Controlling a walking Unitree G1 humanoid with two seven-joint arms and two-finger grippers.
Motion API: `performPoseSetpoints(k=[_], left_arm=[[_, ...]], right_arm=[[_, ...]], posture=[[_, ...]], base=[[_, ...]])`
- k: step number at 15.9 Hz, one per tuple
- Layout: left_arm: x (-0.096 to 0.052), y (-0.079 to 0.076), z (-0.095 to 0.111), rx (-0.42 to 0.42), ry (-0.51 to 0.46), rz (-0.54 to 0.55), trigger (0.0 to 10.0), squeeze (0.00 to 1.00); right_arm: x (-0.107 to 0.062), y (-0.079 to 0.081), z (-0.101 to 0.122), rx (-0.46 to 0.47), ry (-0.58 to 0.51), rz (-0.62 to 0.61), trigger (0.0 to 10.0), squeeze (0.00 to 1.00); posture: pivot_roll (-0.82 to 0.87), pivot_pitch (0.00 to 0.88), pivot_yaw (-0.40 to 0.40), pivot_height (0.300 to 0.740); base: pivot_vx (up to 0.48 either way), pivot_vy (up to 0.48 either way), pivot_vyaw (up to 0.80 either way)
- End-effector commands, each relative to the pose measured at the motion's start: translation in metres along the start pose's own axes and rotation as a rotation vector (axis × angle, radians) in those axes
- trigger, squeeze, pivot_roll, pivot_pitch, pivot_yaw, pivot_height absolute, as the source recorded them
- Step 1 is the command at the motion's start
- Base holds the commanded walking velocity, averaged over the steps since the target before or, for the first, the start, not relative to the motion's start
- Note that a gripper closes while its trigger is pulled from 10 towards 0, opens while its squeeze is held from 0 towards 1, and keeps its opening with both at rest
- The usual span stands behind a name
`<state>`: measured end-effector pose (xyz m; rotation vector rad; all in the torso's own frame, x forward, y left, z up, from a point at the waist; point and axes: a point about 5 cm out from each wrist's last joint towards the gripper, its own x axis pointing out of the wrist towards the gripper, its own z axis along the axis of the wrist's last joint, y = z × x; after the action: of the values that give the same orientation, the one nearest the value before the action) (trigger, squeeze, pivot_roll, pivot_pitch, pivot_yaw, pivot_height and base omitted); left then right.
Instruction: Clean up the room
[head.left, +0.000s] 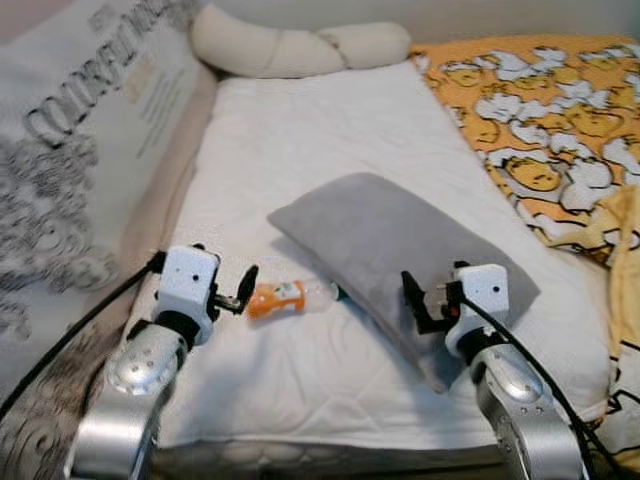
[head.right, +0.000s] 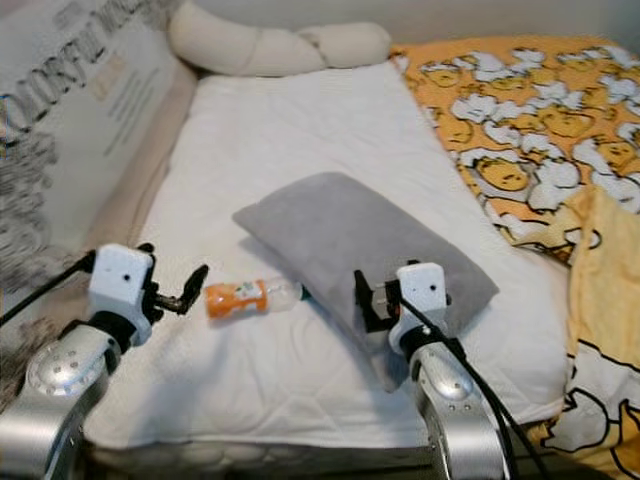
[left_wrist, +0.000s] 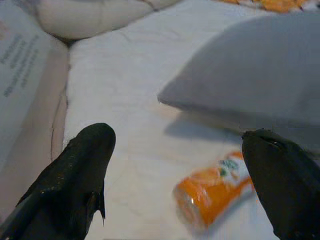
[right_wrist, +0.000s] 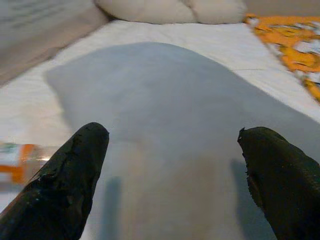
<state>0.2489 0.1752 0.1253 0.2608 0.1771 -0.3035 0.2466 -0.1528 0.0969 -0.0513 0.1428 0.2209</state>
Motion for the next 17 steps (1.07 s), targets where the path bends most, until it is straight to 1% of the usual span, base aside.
performPoseSetpoints(k=[1, 2, 3, 4, 5, 6, 7, 8, 9, 10, 11, 12, 13, 15, 16, 17], left_arm=[[0.002, -0.003, -0.001, 0.011, 0.006, -0.055, 10.0, 0.84], [0.012, 0.0, -0.002, 0.049, 0.021, -0.163, 10.0, 0.18], [0.018, 0.002, -0.003, 0.07, 0.028, -0.207, 10.0, 0.0], [0.023, 0.003, -0.004, 0.085, 0.039, -0.232, 10.0, 0.0], [0.036, 0.007, -0.003, 0.139, 0.042, -0.284, 10.0, 0.0], [0.047, 0.011, -0.002, 0.169, 0.032, -0.308, 10.0, 0.0], [0.058, 0.014, 0.001, 0.17, 0.024, -0.336, 10.0, 0.52], [0.071, 0.016, 0.004, 0.161, 0.027, -0.388, 10.0, 1.0], [0.08, 0.015, 0.006, 0.164, 0.051, -0.436, 10.0, 1.0], [0.09, 0.014, 0.007, 0.185, 0.067, -0.467, 10.0, 1.0], [0.097, 0.013, 0.007, 0.182, 0.077, -0.485, 10.0, 1.0], [0.1, 0.013, 0.006, 0.176, 0.085, -0.489, 10.0, 1.0], [0.104, 0.012, 0.004, 0.173, 0.099, -0.5, 10.0, 1.0], [0.107, 0.015, -0.004, 0.194, 0.16, -0.54, 10.0, 0.99], [0.108, 0.015, -0.006, 0.218, 0.183, -0.558, 10.0, 0.0], [0.109, 0.015, -0.006, 0.227, 0.188, -0.566, 10.0, 0.0]], right_arm=[[0.001, -0.002, 0.007, 0.009, -0.027, 0.012, 10.0, 0.0], [0.001, -0.014, 0.011, -0.002, -0.04, 0.004, 10.0, 0.0], [0.001, -0.02, 0.014, -0.005, -0.047, 0.004, 10.0, 0.0], [0.001, -0.023, 0.015, -0.009, -0.053, 0.007, 10.0, 0.0], [-0.001, -0.029, 0.018, -0.023, -0.052, 0.034, 10.0, 0.0], [-0.003, -0.032, 0.02, -0.037, -0.045, 0.068, 10.0, 0.0], [-0.007, -0.034, 0.02, -0.076, -0.026, 0.13, 10.0, 0.0], [-0.012, -0.038, 0.019, -0.139, 0.004, 0.204, 10.0, 0.0], [-0.016, -0.044, 0.02, -0.179, 0.021, 0.229, 10.0, 0.0], [-0.018, -0.05, 0.024, -0.199, 0.027, 0.236, 10.0, 0.0], [-0.02, -0.053, 0.028, -0.212, 0.03, 0.25, 10.0, 0.0], [-0.022, -0.053, 0.031, -0.223, 0.031, 0.271, 10.0, 0.0], [-0.027, -0.05, 0.036, -0.223, 0.032, 0.321, 10.0, 0.0], [-0.04, -0.036, 0.045, -0.2, 0.043, 0.486, 10.0, 0.0], [-0.046, -0.028, 0.049, -0.186, 0.053, 0.576, 10.0, 0.0], [-0.048, -0.026, 0.05, -0.181, 0.058, 0.604, 10.0, 0.0]], posture=[[0.03, 0.0, 0.082, 0.74], [0.03, 0.0, 0.078, 0.74], [0.02, 0.0, 0.076, 0.74], [0.02, 0.0, 0.076, 0.74], [0.0, 0.0, 0.078, 0.74], [0.0, 0.0, 0.078, 0.74], [-0.03, 0.0, 0.079, 0.74], [-0.04, 0.0, 0.08, 0.74], [-0.06, 0.007, 0.083, 0.74], [-0.09, 0.031, 0.094, 0.74], [-0.1, 0.036, 0.096, 0.74], [-0.12, 0.052, 0.099, 0.74], [-0.15, 0.087, 0.097, 0.74], [-0.17, 0.114, 0.097, 0.74], [-0.19, 0.132, 0.094, 0.74], [-0.19, 0.138, 0.094, 0.74]], base=[[0.0, 0.0, 0.0], [0.0, 0.0, 0.0], [0.0, 0.0, 0.0], [0.0, 0.0, 0.0], [0.0, 0.0, 0.0], [0.0, 0.0, 0.0], [0.0, 0.0, 0.0], [0.0, 0.0, 0.0], [0.0, 0.0, 0.0], [0.0, 0.0, 0.0], [0.0, 0.0, 0.0], [0.0, 0.0, 0.0], [0.0, 0.0, 0.0], [0.0, 0.0, 0.0], [0.0, 0.0, 0.0], [0.0, 0.0, 0.0]])
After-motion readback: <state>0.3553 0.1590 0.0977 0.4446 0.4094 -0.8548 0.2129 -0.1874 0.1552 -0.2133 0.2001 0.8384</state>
